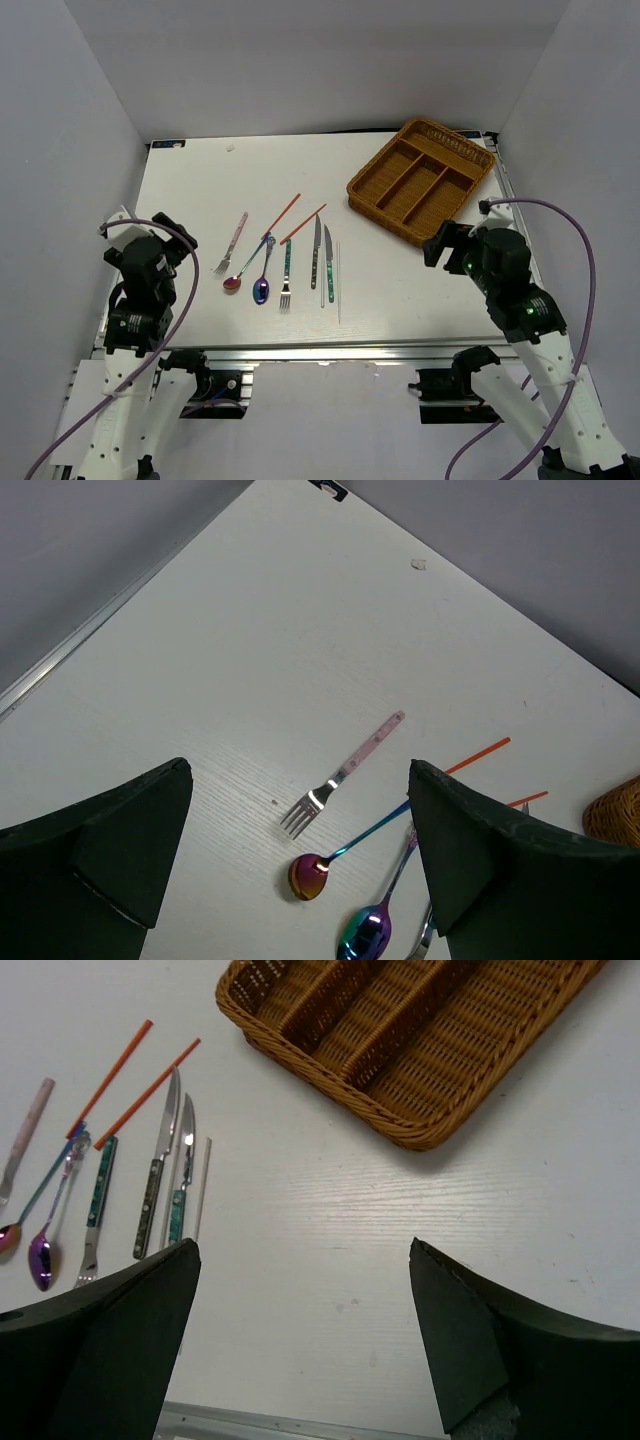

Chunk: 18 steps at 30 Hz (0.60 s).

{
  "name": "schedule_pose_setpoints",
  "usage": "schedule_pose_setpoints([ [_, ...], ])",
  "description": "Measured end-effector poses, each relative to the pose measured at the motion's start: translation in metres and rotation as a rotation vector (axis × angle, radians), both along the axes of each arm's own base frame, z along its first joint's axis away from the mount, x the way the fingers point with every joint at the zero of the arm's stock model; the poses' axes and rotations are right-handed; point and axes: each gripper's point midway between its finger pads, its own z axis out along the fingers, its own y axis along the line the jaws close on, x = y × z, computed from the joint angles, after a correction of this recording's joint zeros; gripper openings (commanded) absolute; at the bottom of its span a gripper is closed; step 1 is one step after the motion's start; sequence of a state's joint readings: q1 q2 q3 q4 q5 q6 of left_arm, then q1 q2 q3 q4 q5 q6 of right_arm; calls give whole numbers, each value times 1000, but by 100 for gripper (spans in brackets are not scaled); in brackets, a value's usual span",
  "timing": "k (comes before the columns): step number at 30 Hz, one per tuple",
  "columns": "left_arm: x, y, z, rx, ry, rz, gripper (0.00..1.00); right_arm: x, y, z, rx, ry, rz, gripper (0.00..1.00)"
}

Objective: Sort the eating utensils into containers

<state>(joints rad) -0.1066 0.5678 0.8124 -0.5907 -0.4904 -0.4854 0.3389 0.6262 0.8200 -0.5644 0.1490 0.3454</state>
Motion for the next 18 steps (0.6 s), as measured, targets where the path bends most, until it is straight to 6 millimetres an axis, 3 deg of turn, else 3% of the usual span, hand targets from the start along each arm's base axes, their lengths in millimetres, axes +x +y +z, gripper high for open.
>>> schedule_pose_setpoints([
  [8,-2,3,3,-5,-16,18,98,1,25,4,113,-41,89,89],
  [15,-2,4,2,-5,-13,27,98,9,86,-21,322,44,279,89],
  [18,-1,4,0,-3,-6,28,98,9,131,-53,282,170,353,89],
])
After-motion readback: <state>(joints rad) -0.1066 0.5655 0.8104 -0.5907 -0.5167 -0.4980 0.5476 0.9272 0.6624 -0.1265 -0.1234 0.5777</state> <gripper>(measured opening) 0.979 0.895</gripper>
